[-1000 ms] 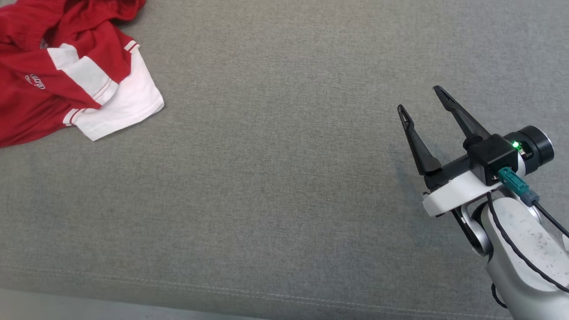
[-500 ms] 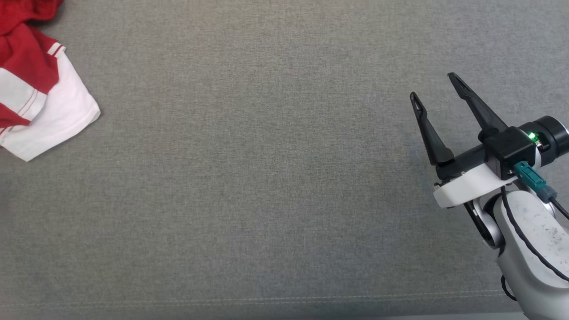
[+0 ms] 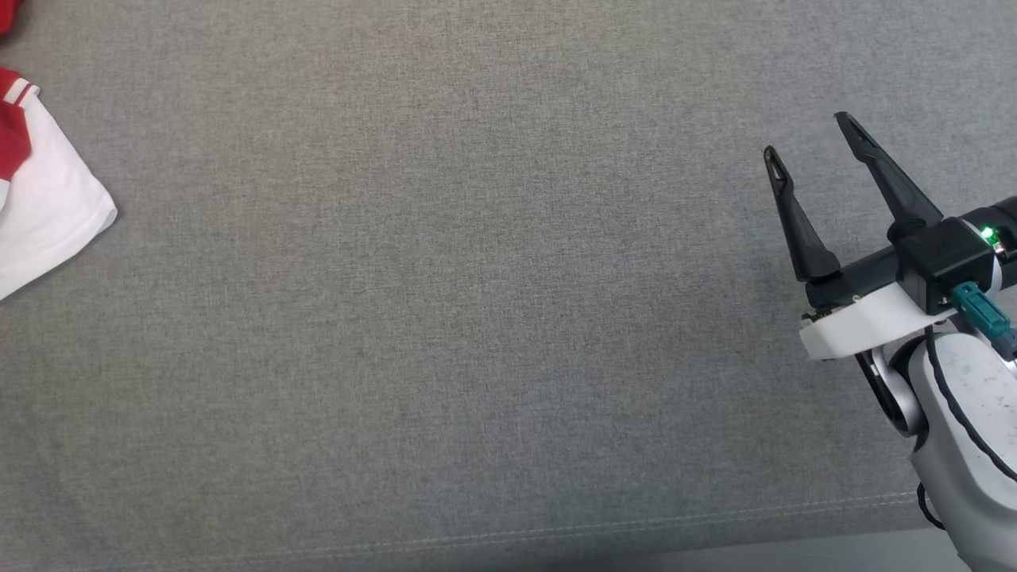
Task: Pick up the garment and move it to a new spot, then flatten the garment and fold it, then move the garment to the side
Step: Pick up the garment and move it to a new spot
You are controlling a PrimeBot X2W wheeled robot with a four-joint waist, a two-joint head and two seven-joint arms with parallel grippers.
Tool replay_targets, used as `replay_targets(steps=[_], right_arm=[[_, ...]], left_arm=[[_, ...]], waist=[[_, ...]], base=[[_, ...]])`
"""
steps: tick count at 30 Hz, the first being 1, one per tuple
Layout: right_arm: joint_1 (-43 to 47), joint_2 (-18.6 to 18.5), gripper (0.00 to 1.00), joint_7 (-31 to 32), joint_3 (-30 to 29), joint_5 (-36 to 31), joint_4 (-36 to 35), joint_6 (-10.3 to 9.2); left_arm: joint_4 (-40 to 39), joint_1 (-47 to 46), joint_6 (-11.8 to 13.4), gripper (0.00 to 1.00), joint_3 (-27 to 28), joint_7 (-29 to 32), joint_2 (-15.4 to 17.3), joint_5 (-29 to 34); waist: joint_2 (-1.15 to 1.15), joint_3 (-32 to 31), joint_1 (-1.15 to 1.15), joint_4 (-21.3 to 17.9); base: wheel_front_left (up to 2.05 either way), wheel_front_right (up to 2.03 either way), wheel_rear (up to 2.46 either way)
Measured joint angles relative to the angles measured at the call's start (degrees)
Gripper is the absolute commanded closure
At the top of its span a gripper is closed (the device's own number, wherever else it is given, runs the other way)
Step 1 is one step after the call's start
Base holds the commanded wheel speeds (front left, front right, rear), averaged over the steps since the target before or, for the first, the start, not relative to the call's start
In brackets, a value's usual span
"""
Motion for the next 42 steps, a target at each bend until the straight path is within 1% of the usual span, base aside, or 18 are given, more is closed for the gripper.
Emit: replay_targets(steps=[17, 20, 23, 26, 27, 29, 31, 32, 33, 35, 38, 42], right_arm=[[0.25, -0.58, 0.0, 0.59, -0.42, 0.01, -3.02, -0.16], [0.25, -0.91, 0.0, 1.02, -0.71, 0.01, -3.57, -0.23], [0.25, -1.02, 0.0, 1.11, -0.83, 0.01, -4.28, -0.25], [0.26, -1.05, 0.0, 1.37, -0.93, 0.01, -4.69, -0.3], [0.26, -1.09, 0.0, 1.54, -0.97, 0.01, -4.86, -0.31], [0.27, -1.1, 0.0, 1.55, -1.0, 0.01, -5.17, -0.31], [0.28, -1.11, 0.0, 1.6, -1.01, 0.01, -5.45, -0.32], [0.28, -1.12, 0.0, 1.6, -1.05, 0.01, -5.6, -0.33], [0.29, -1.14, 0.0, 1.62, -1.11, 0.01, -5.76, -0.75], [0.29, -1.26, 0.0, 1.63, -1.34, 0.01, -5.98, -0.75], [0.31, -1.33, 0.0, 1.62, -1.46, 0.01, -5.97, -1.09], [0.6, -1.25, 0.0, 1.62, -1.85, 0.04, -5.79, -1.35]], left_arm=[[4.32, -3.31, -0.03, 0.0, 0.54, -2.12, -0.03, -0.16], [4.6, -4.15, -0.03, 0.03, 0.58, -2.56, -0.03, -0.16], [4.88, -4.66, -0.03, 0.16, 0.58, -3.01, -0.03, -0.16], [5.16, -5.14, -0.03, 0.18, 0.57, -3.16, -0.03, -0.16], [5.23, -5.41, -0.03, 0.24, 0.58, -3.53, -0.03, -0.16], [5.36, -5.89, -0.04, 0.42, 0.59, -3.63, -0.02, -0.16], [5.73, -6.33, -0.04, 0.67, 0.59, -4.04, 0.01, -0.16], [5.95, -6.51, -0.04, 0.74, 0.74, -4.19, -0.01, -0.19], [6.25, -6.66, -0.04, 0.99, 1.02, -4.69, -0.03, -0.27], [6.69, -6.88, -0.04, 1.0, 1.34, -5.11, -0.04, -0.32], [7.35, -7.76, -1.27, 1.0, 2.19, -6.01, -1.11, -1.46], [7.23, -9.13, -3.88, 1.0, 1.97, -6.57, -2.34, -3.27]], waist=[[0.0, 1.89, 0.0, -0.39], [0.0, 2.46, 0.0, -0.48], [0.0, 3.12, 0.0, -0.54], [0.0, 3.59, 0.0, -0.57], [0.0, 3.84, 0.0, -0.59], [0.0, 4.34, 0.0, -0.62], [0.0, 4.86, 0.0, -0.64], [0.0, 5.11, 0.0, -0.66], [0.0, 5.36, 0.0, -0.67], [0.0, 5.84, 0.0, -0.66], [0.0, 6.3, 0.0, -0.44], [0.0, 6.09, 0.0, -0.01]], base=[[0.0, 0.0, 0.0], [0.0, 0.0, 0.0], [0.0, 0.0, 0.0], [0.0, 0.0, 0.0], [0.0, 0.0, 0.0], [0.0, 0.0, 0.0], [0.0, 0.0, 0.0], [0.0, 0.0, 0.0], [0.0, 0.0, 0.0], [0.0, 0.0, 0.0], [0.0, 0.0, 0.0], [0.0, 0.0, 0.0]])
